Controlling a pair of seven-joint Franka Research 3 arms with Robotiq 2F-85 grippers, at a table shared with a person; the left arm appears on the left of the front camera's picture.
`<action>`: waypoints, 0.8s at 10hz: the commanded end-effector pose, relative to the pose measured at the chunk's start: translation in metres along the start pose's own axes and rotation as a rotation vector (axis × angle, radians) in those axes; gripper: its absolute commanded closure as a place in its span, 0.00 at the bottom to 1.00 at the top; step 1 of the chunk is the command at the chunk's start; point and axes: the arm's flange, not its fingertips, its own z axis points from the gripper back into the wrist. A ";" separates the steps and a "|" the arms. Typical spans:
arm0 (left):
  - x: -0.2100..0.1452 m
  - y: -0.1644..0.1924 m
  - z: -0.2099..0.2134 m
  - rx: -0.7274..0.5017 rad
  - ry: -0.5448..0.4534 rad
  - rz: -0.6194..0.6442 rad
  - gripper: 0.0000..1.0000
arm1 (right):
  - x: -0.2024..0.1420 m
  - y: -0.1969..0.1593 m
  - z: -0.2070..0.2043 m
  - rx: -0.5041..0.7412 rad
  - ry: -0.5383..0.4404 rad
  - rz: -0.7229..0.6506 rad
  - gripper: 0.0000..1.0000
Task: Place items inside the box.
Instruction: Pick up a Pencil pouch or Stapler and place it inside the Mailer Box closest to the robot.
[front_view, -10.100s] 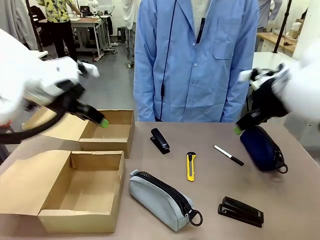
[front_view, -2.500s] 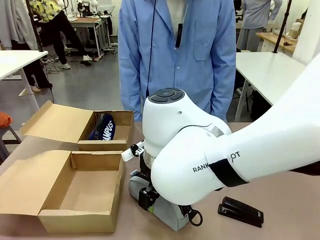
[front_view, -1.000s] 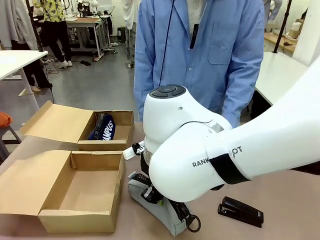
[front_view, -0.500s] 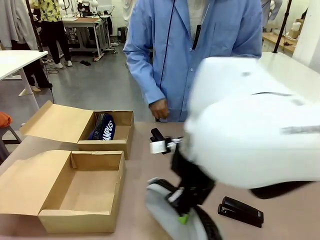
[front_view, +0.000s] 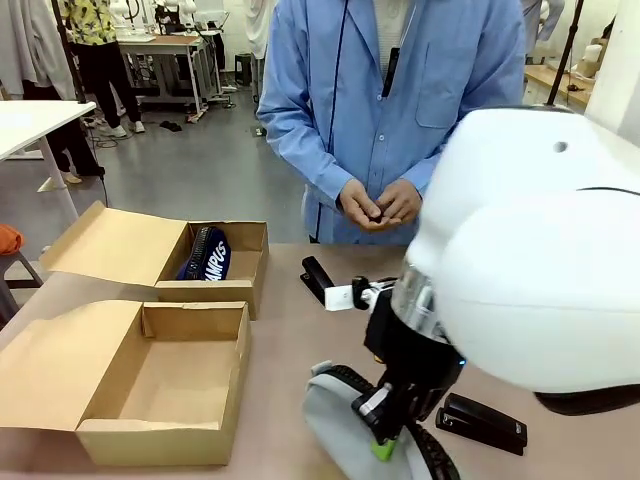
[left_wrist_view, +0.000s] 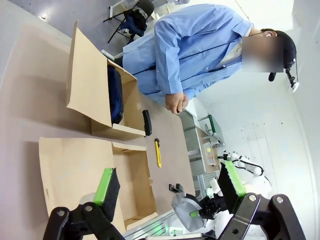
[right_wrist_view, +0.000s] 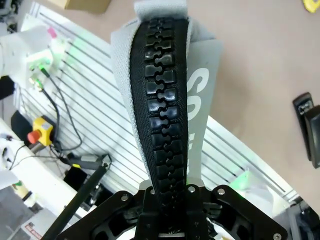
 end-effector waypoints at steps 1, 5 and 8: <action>0.001 -0.002 -0.001 -0.016 -0.008 -0.016 0.00 | 0.013 0.000 0.003 -0.015 -0.010 -0.004 1.00; 0.001 -0.002 -0.001 -0.016 -0.008 -0.016 0.00 | 0.013 0.000 0.003 -0.015 -0.010 -0.004 1.00; 0.001 -0.002 -0.001 -0.016 -0.008 -0.016 0.00 | 0.022 0.007 0.011 0.181 -0.190 -0.033 0.93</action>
